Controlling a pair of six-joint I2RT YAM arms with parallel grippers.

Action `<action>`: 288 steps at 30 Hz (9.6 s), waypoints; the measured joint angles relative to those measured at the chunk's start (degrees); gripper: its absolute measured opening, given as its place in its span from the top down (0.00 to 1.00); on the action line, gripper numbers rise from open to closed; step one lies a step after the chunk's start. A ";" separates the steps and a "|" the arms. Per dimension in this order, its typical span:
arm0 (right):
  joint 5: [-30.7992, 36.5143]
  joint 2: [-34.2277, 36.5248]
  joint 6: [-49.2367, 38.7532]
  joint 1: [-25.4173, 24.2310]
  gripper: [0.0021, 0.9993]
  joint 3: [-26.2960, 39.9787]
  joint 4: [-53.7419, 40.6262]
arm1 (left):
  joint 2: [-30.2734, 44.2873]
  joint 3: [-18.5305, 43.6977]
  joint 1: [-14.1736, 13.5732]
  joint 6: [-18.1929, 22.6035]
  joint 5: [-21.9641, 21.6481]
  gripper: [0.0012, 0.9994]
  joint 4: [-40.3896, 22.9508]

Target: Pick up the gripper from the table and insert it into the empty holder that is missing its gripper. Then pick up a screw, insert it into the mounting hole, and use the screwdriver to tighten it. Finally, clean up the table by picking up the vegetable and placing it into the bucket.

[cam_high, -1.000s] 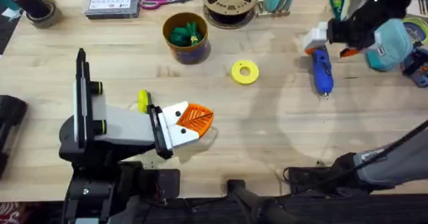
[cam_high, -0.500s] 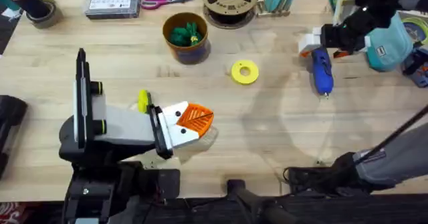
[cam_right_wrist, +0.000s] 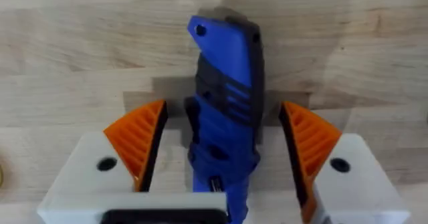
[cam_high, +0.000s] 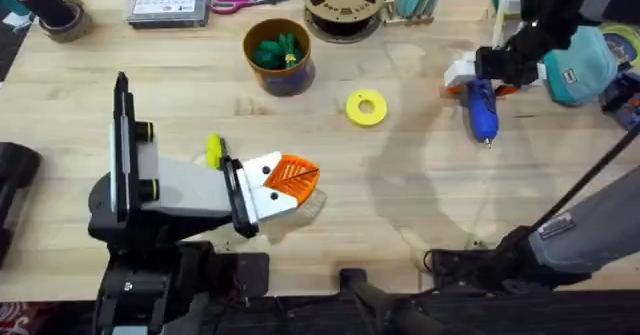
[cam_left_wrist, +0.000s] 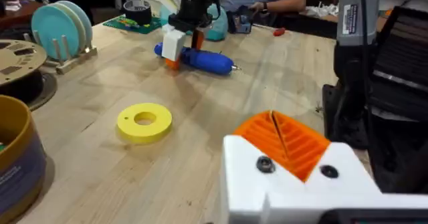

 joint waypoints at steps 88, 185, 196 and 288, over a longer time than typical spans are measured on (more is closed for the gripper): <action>-45.00 -21.64 11.06 31.85 0.98 20.02 49.38 | 0.00 -0.02 0.00 2.37 -0.02 1.00 0.02; -72.54 -20.63 35.42 49.20 0.98 -12.79 111.27 | 0.00 -0.02 0.00 2.39 -0.02 1.00 0.02; -72.90 -20.63 34.70 49.22 0.98 -15.24 112.76 | -0.02 -0.02 0.00 2.38 -0.02 1.00 0.02; -73.53 -20.63 22.94 52.41 0.98 -22.88 111.36 | -0.02 -0.02 0.00 2.39 -0.02 1.00 0.01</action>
